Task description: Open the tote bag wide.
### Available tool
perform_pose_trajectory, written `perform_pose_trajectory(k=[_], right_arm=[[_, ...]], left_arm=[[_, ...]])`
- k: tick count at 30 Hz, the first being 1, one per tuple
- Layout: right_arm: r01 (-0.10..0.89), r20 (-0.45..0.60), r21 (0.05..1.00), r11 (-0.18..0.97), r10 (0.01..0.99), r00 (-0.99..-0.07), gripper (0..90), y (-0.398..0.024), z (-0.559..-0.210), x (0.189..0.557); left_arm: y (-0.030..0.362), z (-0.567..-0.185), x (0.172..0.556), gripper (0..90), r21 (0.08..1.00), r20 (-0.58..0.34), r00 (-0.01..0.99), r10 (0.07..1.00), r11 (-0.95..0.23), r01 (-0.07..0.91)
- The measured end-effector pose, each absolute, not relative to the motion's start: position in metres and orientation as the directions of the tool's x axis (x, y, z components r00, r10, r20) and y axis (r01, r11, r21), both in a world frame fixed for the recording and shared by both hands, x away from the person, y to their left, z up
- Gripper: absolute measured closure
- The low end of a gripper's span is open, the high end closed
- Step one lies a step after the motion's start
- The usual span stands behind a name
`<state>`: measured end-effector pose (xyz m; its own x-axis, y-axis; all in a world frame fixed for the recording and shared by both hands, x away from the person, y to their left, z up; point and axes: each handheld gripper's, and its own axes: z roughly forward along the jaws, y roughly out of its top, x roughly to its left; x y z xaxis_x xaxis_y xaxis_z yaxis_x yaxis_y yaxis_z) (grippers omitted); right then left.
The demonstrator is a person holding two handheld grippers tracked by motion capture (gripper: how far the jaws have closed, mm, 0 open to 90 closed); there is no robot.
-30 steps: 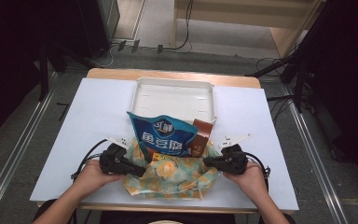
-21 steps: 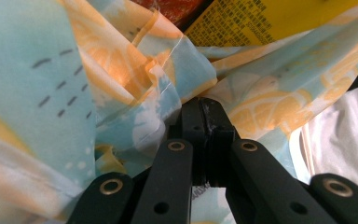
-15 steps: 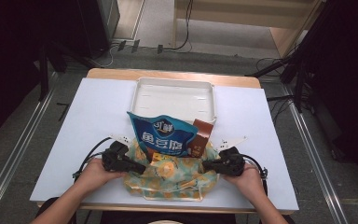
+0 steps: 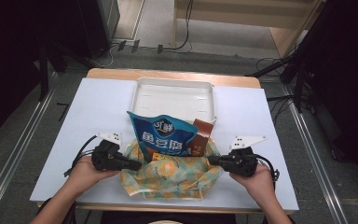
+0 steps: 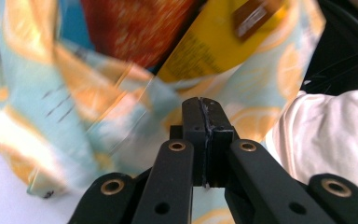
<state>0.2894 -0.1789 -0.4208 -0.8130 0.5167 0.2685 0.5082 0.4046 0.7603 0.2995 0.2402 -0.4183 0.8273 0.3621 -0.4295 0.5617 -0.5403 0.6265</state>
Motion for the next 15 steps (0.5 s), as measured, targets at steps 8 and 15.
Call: perform_pose_trajectory(k=[8, 15], right_arm=[[0.486, 0.26, 0.773, 0.407, 0.495, -0.829, 90.0, -0.158, -0.404, 0.286], [0.467, 0.243, 0.785, 0.408, 0.49, -0.837, 90.0, -0.138, -0.399, 0.291]], left_arm=[[0.227, -0.402, 0.3, 89.5, 0.624, -0.439, 0.826, 0.354, -0.541, 0.563], [0.219, -0.399, 0.303, 88.8, 0.616, -0.438, 0.82, 0.369, -0.541, 0.573]])
